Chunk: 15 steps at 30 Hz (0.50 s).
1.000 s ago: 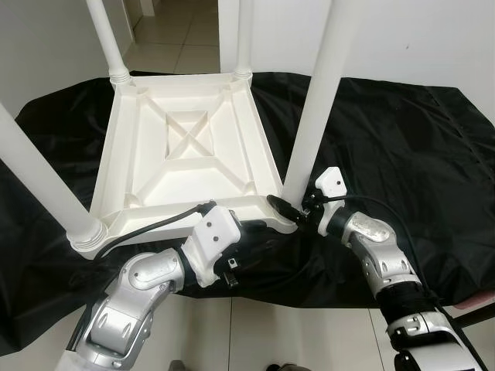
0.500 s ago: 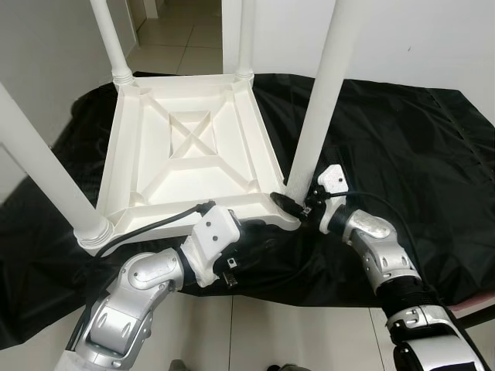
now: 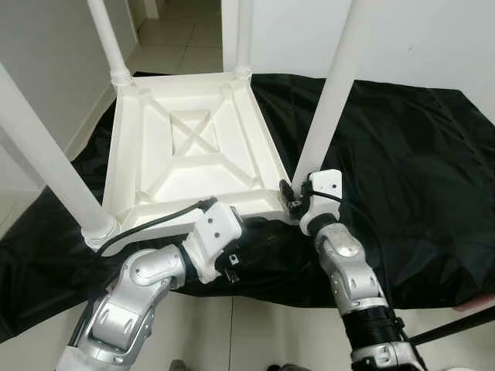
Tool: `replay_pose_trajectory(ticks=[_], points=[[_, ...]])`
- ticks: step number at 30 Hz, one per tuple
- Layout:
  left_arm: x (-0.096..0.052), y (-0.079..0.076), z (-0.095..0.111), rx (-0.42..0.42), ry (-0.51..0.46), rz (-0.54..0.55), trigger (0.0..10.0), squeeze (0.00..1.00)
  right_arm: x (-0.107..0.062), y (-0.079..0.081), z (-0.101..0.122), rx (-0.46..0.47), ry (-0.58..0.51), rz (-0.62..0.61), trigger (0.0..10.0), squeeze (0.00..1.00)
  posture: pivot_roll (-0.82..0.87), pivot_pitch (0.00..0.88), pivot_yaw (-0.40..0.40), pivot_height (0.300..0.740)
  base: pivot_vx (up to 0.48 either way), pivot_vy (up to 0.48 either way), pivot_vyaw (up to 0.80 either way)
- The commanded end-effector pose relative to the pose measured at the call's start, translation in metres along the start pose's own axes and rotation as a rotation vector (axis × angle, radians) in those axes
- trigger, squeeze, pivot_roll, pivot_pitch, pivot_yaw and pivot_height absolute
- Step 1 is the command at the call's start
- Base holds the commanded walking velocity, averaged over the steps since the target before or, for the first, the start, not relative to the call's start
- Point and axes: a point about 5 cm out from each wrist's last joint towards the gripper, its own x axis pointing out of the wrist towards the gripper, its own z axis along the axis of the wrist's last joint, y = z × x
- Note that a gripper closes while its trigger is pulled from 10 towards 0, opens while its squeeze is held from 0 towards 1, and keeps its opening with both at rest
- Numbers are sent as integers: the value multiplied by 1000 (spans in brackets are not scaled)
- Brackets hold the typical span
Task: Building children table
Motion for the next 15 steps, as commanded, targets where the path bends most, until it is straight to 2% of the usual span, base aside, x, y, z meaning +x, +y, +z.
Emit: replay_pose_trajectory(ticks=[1, 6, 11, 12, 13, 14, 15], points=[[0, 1, -3, -1, 12, 33, 10000, 0, -6, -11, -12, -38, 60, -93, 10000, 0, -32, 100, 15, 740, 0, 0, 0], [1, 1, -3, -3, 12, 29, 10000, 0, -14, -11, -13, -8, 99, -259, 10000, 0, -28, 104, 18, 740, 0, 0, 0], [0, 2, -3, -2, 13, 30, 10000, 0, -13, -12, -10, 1, 79, -276, 10000, 0, -26, 103, 18, 740, 0, 0, 0], [0, 3, -3, 1, 14, 32, 10000, 0, -12, -11, -8, 32, 52, -226, 10000, 0, -28, 101, 22, 740, 0, 0, 0], [0, 3, -3, 1, 14, 32, 10000, 0, -12, -11, -8, 32, 52, -226, 10000, 0, -28, 101, 22, 740, 0, 0, 0], [0, 3, -3, 1, 14, 33, 10000, 0, -12, -12, -6, 36, 33, -217, 10000, 1000, -28, 101, 22, 740, 0, 0, 0], [0, 3, -3, 1, 13, 35, 10000, 0, -12, -14, -2, 38, -1, -197, 10000, 1000, -26, 101, 24, 740, 0, 0, 0]])
